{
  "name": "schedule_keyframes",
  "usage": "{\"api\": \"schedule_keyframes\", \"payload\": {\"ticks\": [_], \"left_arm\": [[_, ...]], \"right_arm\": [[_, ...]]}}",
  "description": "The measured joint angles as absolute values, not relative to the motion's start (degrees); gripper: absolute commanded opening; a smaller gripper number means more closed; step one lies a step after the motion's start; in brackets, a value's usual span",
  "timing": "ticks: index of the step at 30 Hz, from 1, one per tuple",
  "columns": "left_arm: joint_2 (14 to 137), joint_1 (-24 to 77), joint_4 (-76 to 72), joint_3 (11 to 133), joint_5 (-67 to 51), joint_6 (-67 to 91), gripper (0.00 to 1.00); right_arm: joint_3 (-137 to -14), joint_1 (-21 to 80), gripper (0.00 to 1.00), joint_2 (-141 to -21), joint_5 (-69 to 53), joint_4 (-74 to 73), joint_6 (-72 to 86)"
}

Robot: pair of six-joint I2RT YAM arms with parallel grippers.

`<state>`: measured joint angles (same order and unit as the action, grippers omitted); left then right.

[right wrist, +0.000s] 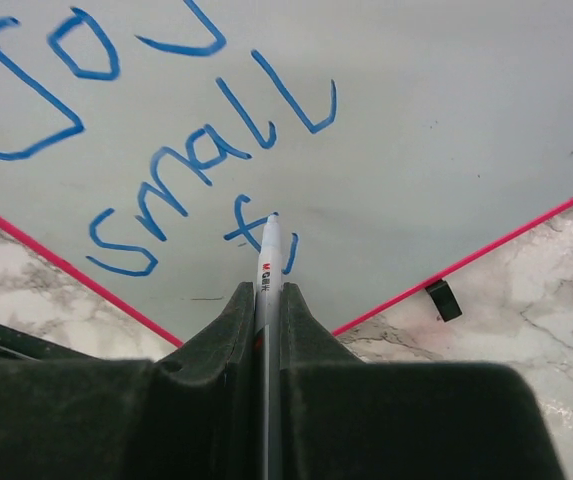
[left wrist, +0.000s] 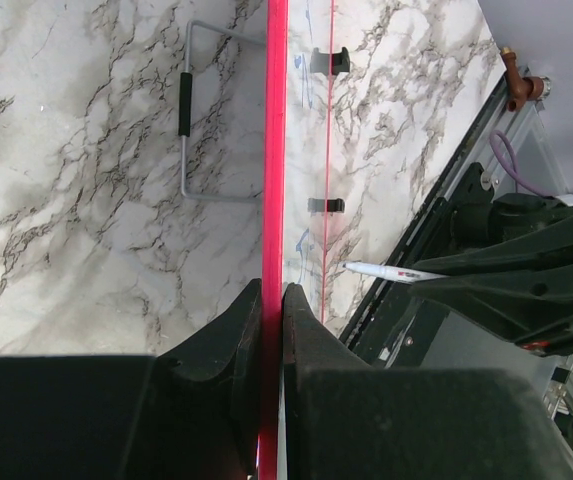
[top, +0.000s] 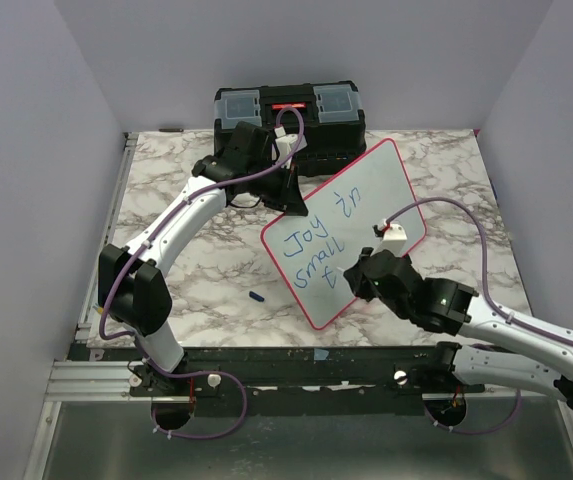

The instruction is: Write a sentence on the whiteboard

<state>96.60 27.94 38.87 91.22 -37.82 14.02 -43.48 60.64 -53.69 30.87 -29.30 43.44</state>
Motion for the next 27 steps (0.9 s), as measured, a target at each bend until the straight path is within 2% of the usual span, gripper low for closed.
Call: {"api": "schedule_keyframes", "payload": {"ticks": [6, 27], "left_arm": [[96.6, 28.0, 38.9, 91.1, -37.8, 14.0, 0.0], [96.5, 28.0, 38.8, 90.9, -37.8, 14.0, 0.0]], "right_arm": [[-43.4, 60.6, 0.01, -50.9, 31.1, -27.8, 43.3], [-43.6, 60.6, 0.01, -58.0, 35.5, -24.3, 43.1]]}}
